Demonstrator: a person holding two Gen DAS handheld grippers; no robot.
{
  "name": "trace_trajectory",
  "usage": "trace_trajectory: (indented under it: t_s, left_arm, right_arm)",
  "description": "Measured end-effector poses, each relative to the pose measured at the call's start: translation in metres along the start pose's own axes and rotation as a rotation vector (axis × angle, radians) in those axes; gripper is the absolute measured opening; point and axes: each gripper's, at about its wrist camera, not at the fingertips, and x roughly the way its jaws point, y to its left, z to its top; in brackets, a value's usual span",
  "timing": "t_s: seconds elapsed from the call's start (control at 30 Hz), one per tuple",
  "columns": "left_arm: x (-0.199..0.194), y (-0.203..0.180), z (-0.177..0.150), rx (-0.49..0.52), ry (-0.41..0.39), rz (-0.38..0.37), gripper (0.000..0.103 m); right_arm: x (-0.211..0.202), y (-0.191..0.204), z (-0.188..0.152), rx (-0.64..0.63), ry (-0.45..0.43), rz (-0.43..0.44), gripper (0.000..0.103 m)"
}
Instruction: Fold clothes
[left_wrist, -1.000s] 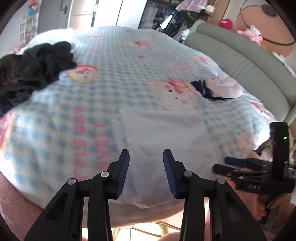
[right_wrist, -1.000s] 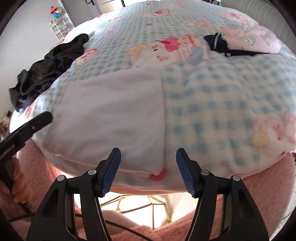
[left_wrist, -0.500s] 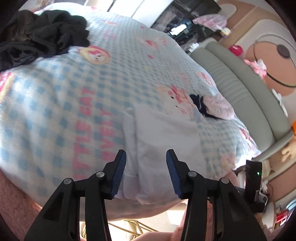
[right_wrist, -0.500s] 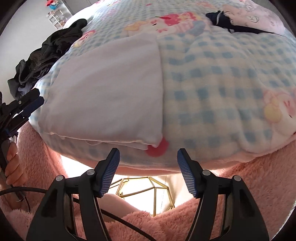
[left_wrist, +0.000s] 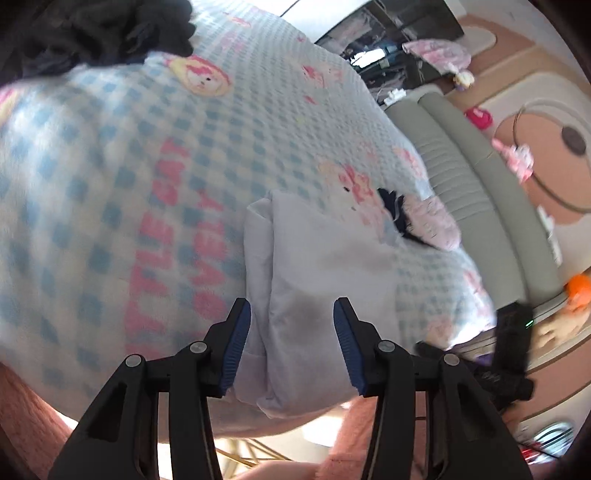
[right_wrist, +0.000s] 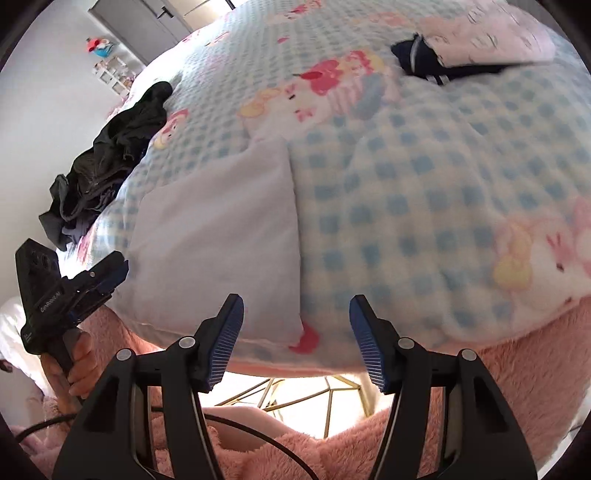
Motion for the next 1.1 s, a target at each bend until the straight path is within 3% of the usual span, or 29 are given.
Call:
trace_trajectory:
  t_s: [0.07, 0.17, 0.23, 0.33, 0.47, 0.63, 0.73, 0.83, 0.97, 1.1]
  left_arm:
    - [0.007, -0.004, 0.002, 0.037, 0.007, 0.141, 0.051]
    - [-0.005, 0.006, 0.002, 0.018, -0.037, 0.248, 0.047]
    - [-0.016, 0.011, 0.004, 0.005, -0.050, 0.203, 0.047]
    - [-0.024, 0.005, 0.011, 0.024, -0.075, 0.095, 0.049]
    - [-0.001, -0.024, 0.036, 0.088, -0.079, 0.044, 0.049]
    - [0.037, -0.038, 0.054, 0.116, -0.058, 0.129, 0.049]
    - [0.045, -0.040, 0.058, 0.105, -0.088, 0.176, 0.049]
    - [0.061, -0.028, 0.056, 0.090, -0.067, 0.253, 0.052]
    - [0.054, -0.012, 0.057, 0.072, -0.093, 0.195, 0.054]
    - [0.028, -0.004, 0.062, 0.032, -0.183, 0.197, 0.052]
  right_arm:
    - [0.007, 0.015, 0.010, -0.061, -0.016, -0.046, 0.062]
    - [0.017, 0.014, 0.011, -0.089, 0.038, -0.082, 0.062]
    - [0.020, 0.010, 0.014, -0.099, 0.065, -0.092, 0.062]
    - [0.012, 0.003, 0.029, -0.081, 0.016, -0.079, 0.069]
    - [0.018, 0.007, 0.051, -0.096, -0.028, -0.077, 0.069]
    - [0.048, 0.030, 0.076, -0.174, -0.067, -0.047, 0.069]
    - [0.060, 0.029, 0.084, -0.117, -0.086, -0.026, 0.069]
    - [0.070, 0.016, 0.085, -0.036, -0.110, -0.060, 0.068]
    - [0.067, -0.005, 0.083, 0.030, -0.157, -0.094, 0.067]
    - [0.047, -0.017, 0.080, 0.031, -0.217, -0.168, 0.067]
